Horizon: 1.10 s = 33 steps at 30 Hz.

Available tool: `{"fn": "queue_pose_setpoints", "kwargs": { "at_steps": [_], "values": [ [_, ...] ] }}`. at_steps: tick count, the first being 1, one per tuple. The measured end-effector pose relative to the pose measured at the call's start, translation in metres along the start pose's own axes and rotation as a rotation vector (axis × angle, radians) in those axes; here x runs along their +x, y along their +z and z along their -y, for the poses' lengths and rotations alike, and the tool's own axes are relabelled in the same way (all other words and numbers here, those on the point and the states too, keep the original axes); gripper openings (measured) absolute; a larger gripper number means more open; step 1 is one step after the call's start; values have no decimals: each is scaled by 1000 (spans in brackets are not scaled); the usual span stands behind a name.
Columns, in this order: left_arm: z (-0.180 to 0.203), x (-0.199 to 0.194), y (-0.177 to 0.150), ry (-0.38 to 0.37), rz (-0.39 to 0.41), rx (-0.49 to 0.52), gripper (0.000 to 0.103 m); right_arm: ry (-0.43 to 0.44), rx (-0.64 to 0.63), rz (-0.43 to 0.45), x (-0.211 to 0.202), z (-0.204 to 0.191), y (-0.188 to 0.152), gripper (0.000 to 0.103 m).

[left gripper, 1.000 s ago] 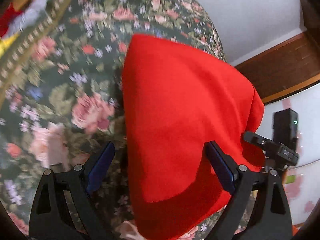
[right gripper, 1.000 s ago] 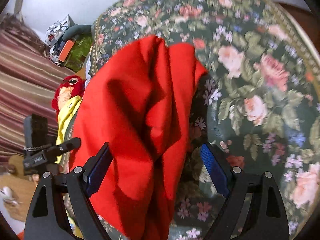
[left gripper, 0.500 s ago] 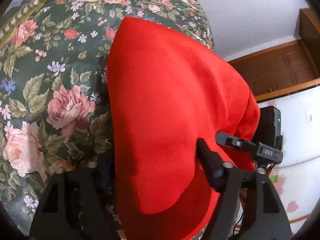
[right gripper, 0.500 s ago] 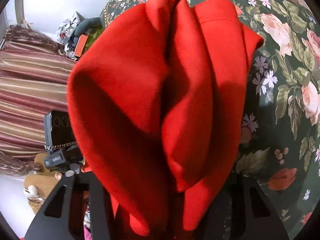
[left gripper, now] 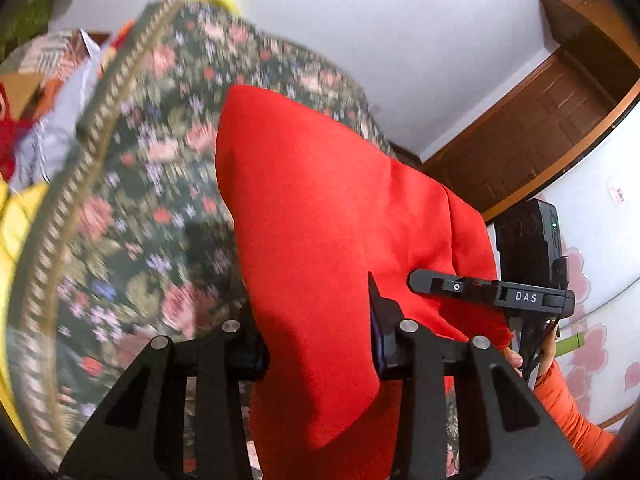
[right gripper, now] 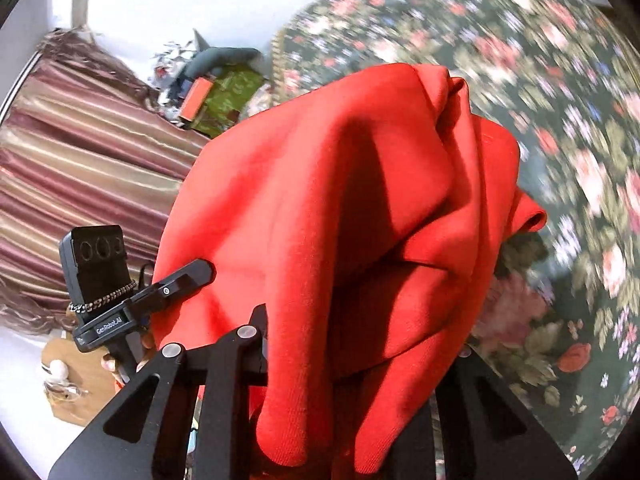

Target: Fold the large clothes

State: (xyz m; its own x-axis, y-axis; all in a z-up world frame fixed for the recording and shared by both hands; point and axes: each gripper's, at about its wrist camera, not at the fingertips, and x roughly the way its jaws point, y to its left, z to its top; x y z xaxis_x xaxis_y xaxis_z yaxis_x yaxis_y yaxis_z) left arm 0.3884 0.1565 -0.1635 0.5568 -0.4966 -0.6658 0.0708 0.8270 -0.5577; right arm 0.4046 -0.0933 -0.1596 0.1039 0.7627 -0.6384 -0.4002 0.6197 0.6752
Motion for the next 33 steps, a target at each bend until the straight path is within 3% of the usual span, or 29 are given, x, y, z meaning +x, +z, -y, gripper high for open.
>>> {"fn": "queue_pose_setpoints", "kwargs": {
  "at_steps": [7, 13, 19, 25, 28, 33],
  "values": [
    [-22, -55, 32, 49, 84, 12, 38, -7, -81, 28, 13, -49, 32, 21],
    [-70, -64, 57, 96, 85, -26, 38, -23, -113, -1, 65, -67, 63, 21],
    [-131, -34, 68, 144, 25, -101, 38, -42, -63, -58, 124, -49, 76, 21],
    [-170, 24, 60, 297, -86, -61, 38, -82, 45, -148, 188, -8, 75, 21],
    [-191, 51, 49, 338, -132, -62, 41, -110, 26, -175, 201, 0, 69, 21],
    [-216, 52, 37, 317, -102, -160, 60, -163, -81, -185, 196, -8, 60, 23]
  ]
}}
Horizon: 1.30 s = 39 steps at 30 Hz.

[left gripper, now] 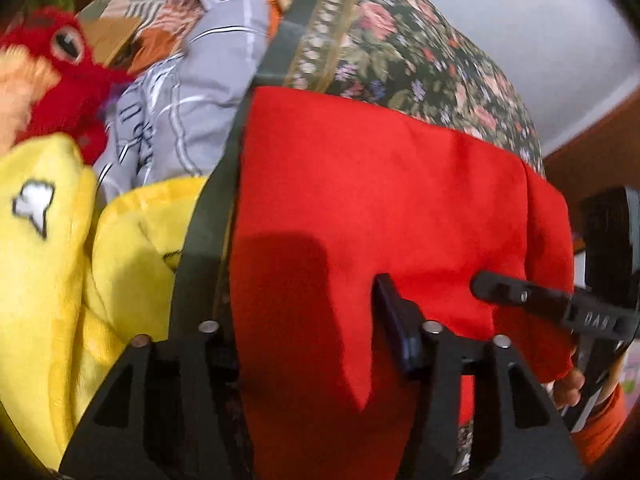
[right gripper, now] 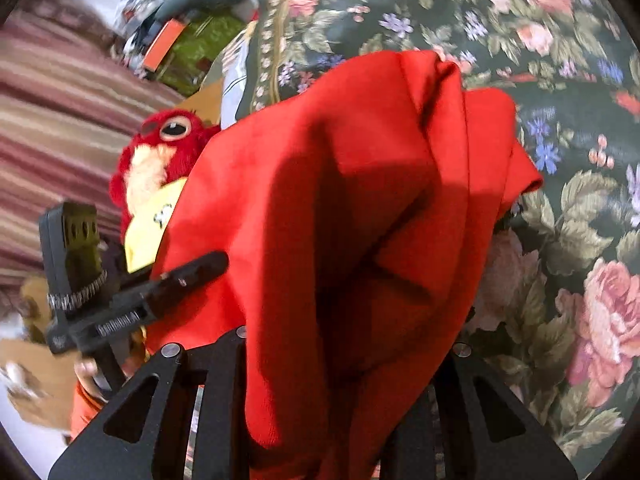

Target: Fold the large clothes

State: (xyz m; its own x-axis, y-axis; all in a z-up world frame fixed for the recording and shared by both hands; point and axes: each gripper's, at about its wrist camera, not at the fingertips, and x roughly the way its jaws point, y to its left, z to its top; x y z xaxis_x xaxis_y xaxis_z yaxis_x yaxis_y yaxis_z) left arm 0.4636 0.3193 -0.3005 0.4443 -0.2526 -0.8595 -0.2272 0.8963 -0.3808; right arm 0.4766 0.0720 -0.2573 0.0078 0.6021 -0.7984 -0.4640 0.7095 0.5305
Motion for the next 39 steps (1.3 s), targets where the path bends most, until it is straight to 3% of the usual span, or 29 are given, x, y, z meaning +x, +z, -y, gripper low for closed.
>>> {"fn": "queue_pose_setpoints", "kwargs": {
  "at_steps": [6, 8, 11, 16, 19, 23, 27, 32, 39],
  "values": [
    [8, -17, -16, 37, -37, -25, 73, -98, -49, 0, -8, 0, -13, 31],
    [16, -26, -28, 62, -32, 16, 76, -143, -51, -10, -10, 6, -18, 46],
    [23, -35, -42, 96, -14, 31, 82, -260, -101, 5, -25, 11, -38, 55],
    [18, -48, -65, 61, -14, -45, 84, -316, -140, 7, -52, 16, -63, 56],
    [20, -58, -76, 79, -19, -62, 84, -321, -130, 32, -71, 13, -74, 56],
    [38, -88, -81, 105, 24, -41, 84, -303, -165, 114, -102, -25, -74, 56],
    [69, -141, -85, 101, 129, 11, 84, -274, -230, 230, -140, -74, -80, 56],
    [117, -224, -108, 107, 316, 136, 84, -211, -324, 430, -206, -137, -111, 56],
    [179, -338, -182, 47, 639, 290, 84, -117, -413, 720, -292, -186, -188, 56]
  ]
}}
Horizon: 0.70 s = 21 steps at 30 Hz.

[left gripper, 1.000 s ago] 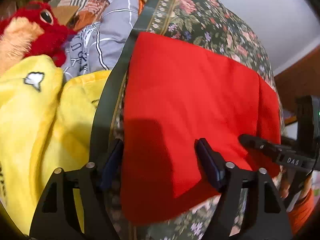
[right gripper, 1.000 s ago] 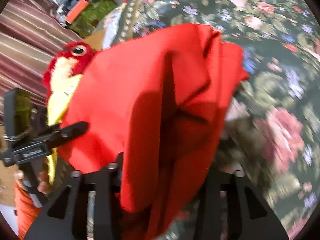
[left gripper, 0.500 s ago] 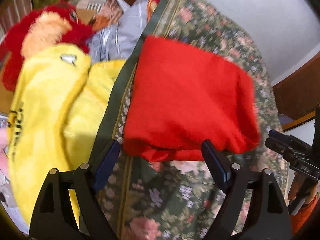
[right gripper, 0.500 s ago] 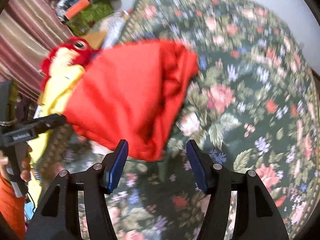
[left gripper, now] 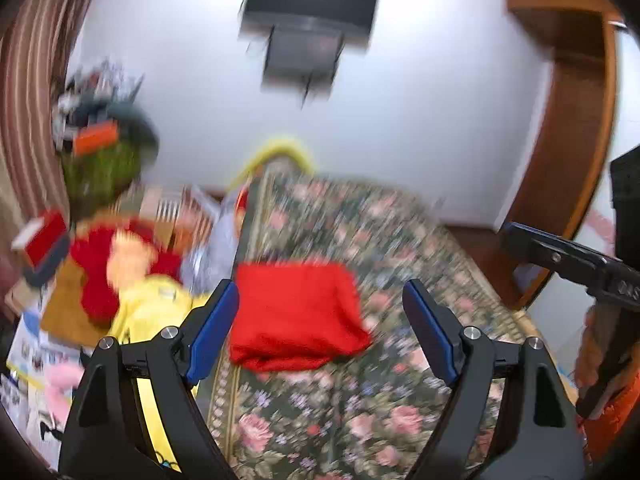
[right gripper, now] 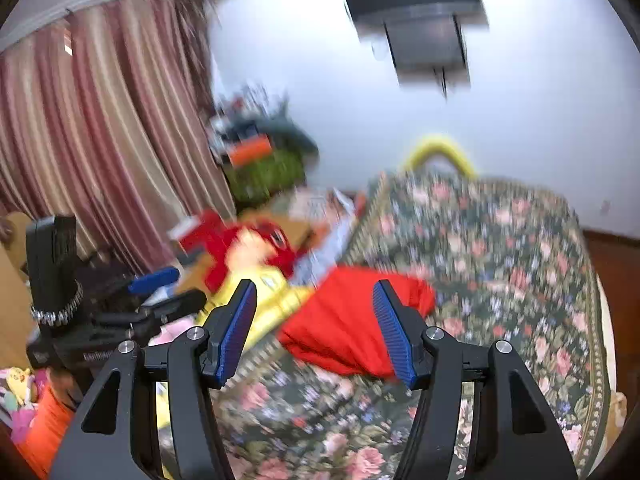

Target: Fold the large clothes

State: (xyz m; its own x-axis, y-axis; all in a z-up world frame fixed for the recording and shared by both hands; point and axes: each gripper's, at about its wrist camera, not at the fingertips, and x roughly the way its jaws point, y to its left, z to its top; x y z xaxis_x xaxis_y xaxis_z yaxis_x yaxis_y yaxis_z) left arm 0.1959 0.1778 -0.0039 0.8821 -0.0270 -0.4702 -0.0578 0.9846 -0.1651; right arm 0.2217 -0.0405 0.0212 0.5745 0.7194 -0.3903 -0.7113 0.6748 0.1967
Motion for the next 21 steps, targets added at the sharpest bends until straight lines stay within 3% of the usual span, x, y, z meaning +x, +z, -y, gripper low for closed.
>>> {"fn": "queue_pose_setpoints", "kwargs": {
  "at_steps": [5, 9, 16, 18, 21],
  "values": [
    [35, -86, -15, 45, 240, 28, 84, -64, -87, 187, -63, -32, -14, 56],
    [54, -123, -32, 85, 324, 19, 84, -89, -107, 262, -88, -51, -33, 56],
    [65, -146, -56, 153, 363, 12, 84, -159, -123, 282, -91, -64, -56, 57],
    [67, -147, -62, 161, 363, 20, 84, -167, -118, 276, -92, -65, -58, 63],
    [71, -147, -67, 182, 355, 31, 89, -186, -111, 297, -95, -68, -58, 80]
  ]
}}
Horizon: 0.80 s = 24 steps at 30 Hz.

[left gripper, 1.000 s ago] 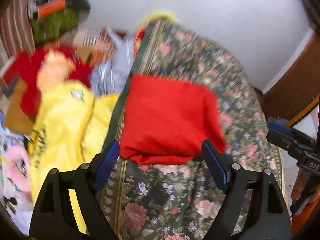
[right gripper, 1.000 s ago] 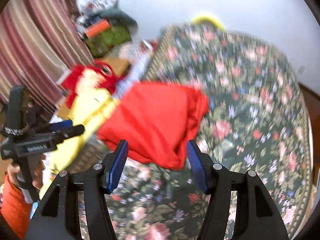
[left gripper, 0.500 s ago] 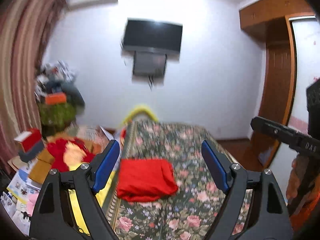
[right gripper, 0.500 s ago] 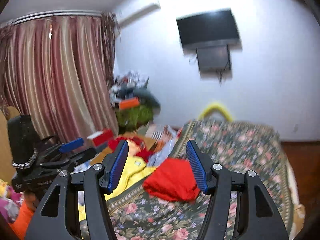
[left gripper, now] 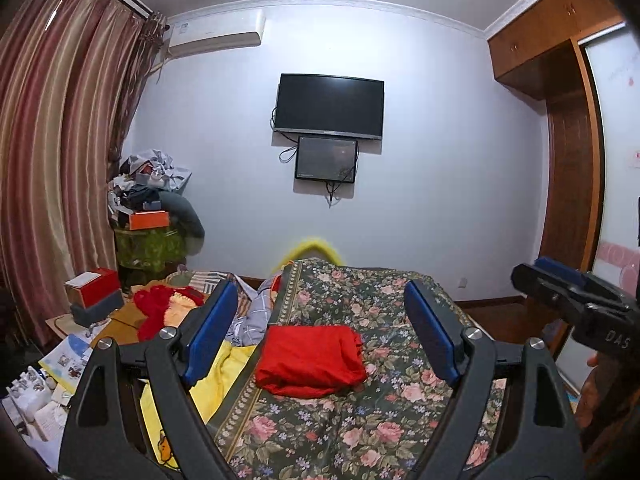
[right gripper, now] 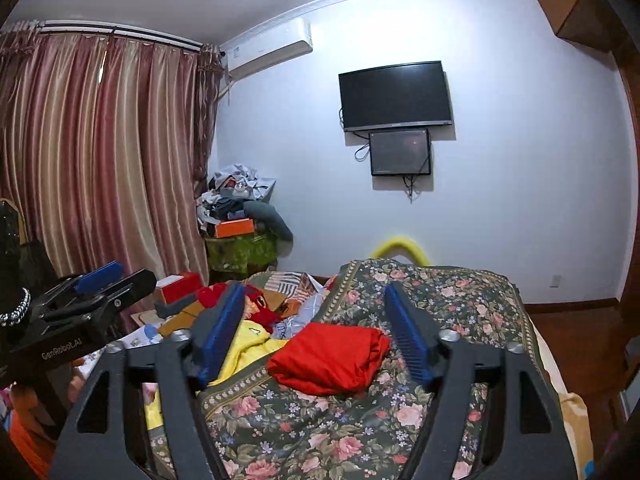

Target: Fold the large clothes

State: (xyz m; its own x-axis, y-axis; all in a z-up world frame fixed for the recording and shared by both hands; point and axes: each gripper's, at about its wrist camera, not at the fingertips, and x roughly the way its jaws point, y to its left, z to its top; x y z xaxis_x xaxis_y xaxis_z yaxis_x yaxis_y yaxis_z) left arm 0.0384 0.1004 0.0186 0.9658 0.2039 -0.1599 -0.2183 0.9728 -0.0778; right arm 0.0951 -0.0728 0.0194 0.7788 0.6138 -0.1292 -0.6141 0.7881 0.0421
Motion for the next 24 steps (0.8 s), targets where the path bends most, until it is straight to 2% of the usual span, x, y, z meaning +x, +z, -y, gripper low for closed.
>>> {"fn": "queue_pose_setpoints", "kwargs": {
  "at_steps": [1, 3, 5, 6, 24],
  "values": [
    [1, 0, -1, 11, 4, 4, 91, -7, 1, 4, -3, 1, -2, 86],
    [1, -4, -5, 24, 12, 5, 101, -18, 3, 12, -2, 2, 0, 89],
    [1, -5, -6, 34, 19, 3, 102, -24, 10, 6, 0, 3, 2, 101],
    [1, -6, -7, 36, 18, 3, 102, -29, 13, 5, 0, 4, 2, 103],
    [8, 2, -18, 43, -11, 25, 103, -45, 13, -13, -8, 6, -7, 103]
  ]
}}
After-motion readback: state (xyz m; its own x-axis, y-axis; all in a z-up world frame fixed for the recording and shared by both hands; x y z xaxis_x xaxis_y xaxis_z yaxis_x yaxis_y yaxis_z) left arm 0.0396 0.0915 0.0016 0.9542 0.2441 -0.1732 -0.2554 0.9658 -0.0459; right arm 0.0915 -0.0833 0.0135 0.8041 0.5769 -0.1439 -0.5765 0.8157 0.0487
